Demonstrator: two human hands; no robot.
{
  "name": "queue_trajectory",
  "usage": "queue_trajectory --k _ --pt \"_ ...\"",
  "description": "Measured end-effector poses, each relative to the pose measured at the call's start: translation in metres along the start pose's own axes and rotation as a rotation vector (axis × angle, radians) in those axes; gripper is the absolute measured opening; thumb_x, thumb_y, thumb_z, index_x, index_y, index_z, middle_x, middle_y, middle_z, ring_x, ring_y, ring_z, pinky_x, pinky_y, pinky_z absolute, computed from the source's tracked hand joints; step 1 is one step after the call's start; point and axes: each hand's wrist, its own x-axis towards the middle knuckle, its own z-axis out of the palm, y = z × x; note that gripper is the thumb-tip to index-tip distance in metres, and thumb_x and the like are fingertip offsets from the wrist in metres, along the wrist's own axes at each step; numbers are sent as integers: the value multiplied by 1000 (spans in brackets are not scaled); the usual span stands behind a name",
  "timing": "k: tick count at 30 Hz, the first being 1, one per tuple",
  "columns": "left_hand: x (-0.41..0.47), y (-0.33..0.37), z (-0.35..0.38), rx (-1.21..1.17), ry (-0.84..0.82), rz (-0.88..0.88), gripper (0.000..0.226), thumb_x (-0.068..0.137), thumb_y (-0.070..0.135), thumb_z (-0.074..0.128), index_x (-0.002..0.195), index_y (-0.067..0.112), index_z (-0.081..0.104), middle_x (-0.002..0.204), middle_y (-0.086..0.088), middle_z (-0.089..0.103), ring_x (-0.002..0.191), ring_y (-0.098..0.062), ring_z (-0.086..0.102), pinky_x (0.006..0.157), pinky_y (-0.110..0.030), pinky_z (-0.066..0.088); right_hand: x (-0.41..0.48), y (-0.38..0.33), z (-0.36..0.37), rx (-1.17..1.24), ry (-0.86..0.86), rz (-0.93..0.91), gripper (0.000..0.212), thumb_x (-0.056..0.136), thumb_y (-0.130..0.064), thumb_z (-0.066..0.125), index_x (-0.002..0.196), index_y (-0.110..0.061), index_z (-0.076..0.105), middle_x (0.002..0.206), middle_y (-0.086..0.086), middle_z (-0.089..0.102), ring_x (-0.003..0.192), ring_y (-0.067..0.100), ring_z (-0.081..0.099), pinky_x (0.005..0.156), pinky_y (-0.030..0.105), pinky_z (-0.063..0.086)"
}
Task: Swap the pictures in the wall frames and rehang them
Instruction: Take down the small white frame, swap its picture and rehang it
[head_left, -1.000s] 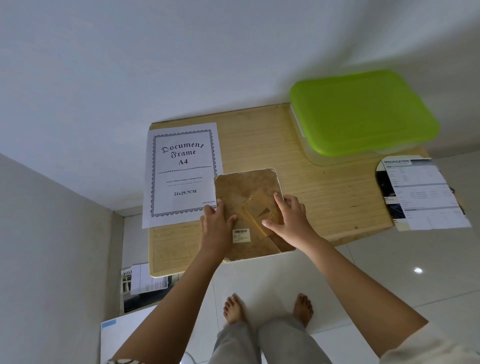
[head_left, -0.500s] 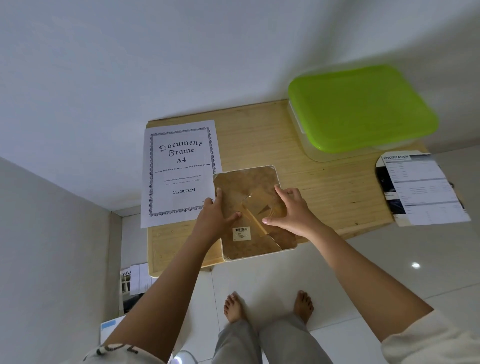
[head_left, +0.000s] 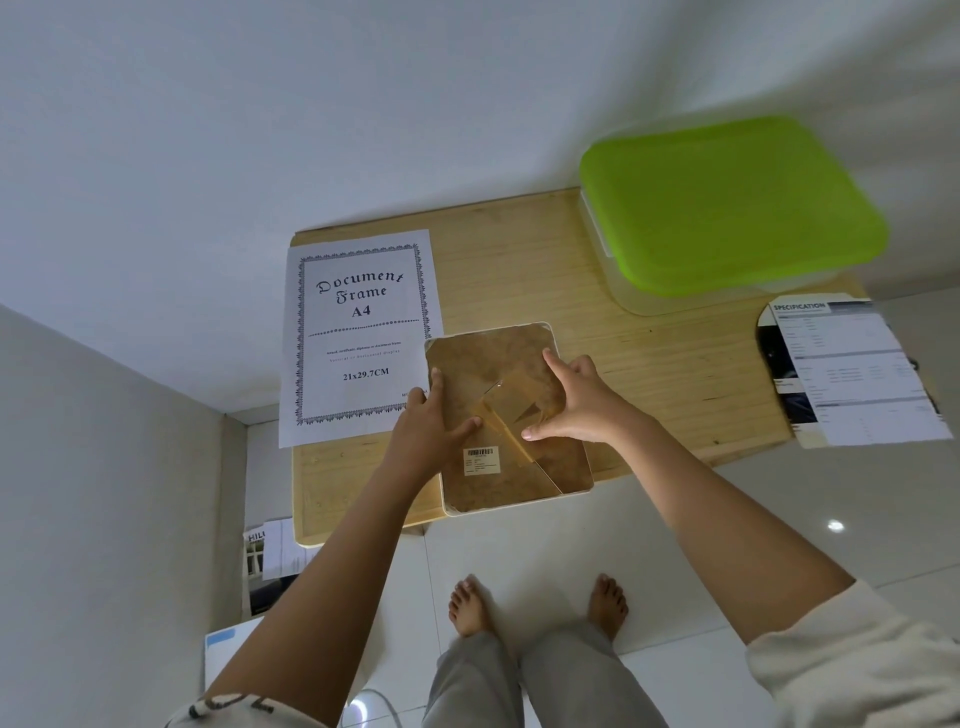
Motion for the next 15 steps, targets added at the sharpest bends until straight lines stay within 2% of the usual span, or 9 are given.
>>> queue_trajectory --k 6,10,15 --pt "1 2 0 -10 -9 -5 89 85 51 55 148 20 0 134 -12 35 122 -29 43 96 -36 41 5 1 -1 12 -6 5 118 58 -44 83 146 -33 5 136 -4 21 122 20 40 98 33 39" --pt "-1 1 4 -36 5 -23 86 86 51 53 148 21 1 134 -13 33 123 -30 39 99 -39 39 1 11 3 37 46 -38 114 61 -50 80 147 -34 6 130 -3 24 120 17 39 98 31 37" --pt "-25 -6 20 -12 225 29 72 89 50 47 147 19 18 128 -10 35 118 -25 33 100 -39 34 -14 30 15 130 71 -135 101 70 -43 76 147 -26 14 140 -6 19 133 12 24 106 24 23"
